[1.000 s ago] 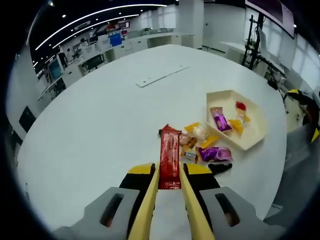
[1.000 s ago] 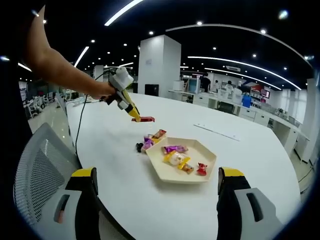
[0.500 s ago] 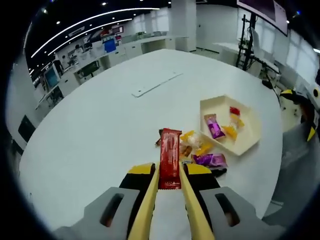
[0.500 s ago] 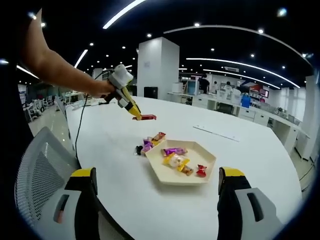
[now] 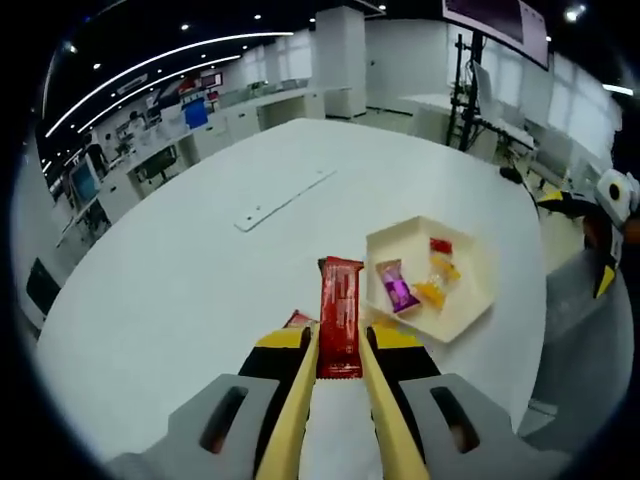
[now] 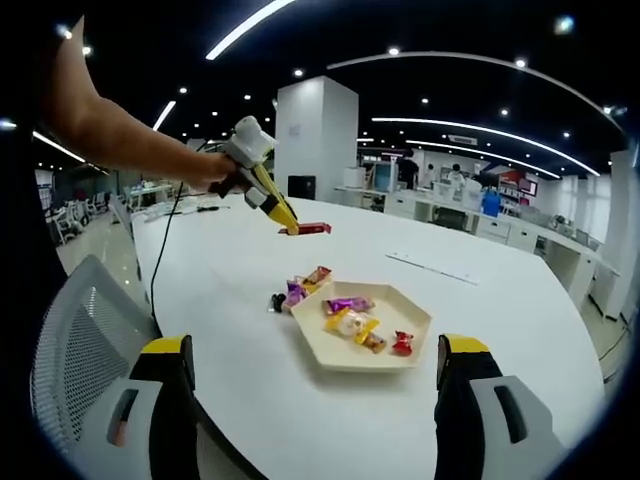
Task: Place the target food into the container with the food tongs after gripping and lifting it, then release it inside without dropping or visibly crushing the food.
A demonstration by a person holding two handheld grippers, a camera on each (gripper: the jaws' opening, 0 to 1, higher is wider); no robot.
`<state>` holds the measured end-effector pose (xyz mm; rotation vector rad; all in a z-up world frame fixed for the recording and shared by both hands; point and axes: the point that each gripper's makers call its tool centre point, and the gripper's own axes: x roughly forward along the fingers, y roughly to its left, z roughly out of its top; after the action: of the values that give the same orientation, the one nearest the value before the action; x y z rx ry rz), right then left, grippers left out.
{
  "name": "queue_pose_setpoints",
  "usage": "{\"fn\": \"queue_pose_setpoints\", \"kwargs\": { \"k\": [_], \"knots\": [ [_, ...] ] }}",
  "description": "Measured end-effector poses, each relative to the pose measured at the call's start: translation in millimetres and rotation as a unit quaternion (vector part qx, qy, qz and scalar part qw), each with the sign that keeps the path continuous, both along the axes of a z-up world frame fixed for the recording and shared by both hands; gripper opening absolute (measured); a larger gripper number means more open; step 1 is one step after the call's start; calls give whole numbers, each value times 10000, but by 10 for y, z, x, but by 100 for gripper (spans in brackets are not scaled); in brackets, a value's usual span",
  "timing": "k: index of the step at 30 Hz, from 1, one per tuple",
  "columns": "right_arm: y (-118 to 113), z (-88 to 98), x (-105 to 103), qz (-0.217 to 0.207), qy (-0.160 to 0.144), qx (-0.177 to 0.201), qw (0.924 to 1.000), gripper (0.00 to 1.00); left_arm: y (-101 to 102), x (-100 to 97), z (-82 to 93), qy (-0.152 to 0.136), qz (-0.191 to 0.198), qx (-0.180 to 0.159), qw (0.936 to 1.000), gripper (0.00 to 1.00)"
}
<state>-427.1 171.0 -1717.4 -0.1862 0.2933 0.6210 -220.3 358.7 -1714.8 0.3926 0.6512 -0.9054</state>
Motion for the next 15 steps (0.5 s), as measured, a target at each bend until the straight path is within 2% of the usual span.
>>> {"fn": "queue_pose_setpoints", "kwargs": {
  "k": [6, 10, 15],
  "knots": [
    [-6, 13, 4, -23, -26, 27, 10000, 99, -297, 4, 53, -48, -234, -61, 9997, 18],
    [-6, 19, 3, -30, -42, 22, 10000, 99, -505, -3, 92, -191, -390, -94, 9990, 18],
    [-7, 19, 5, -36, -40, 17, 10000, 99, -796, -33, 86, -141, -579, -153, 9981, 18]
  ]
}}
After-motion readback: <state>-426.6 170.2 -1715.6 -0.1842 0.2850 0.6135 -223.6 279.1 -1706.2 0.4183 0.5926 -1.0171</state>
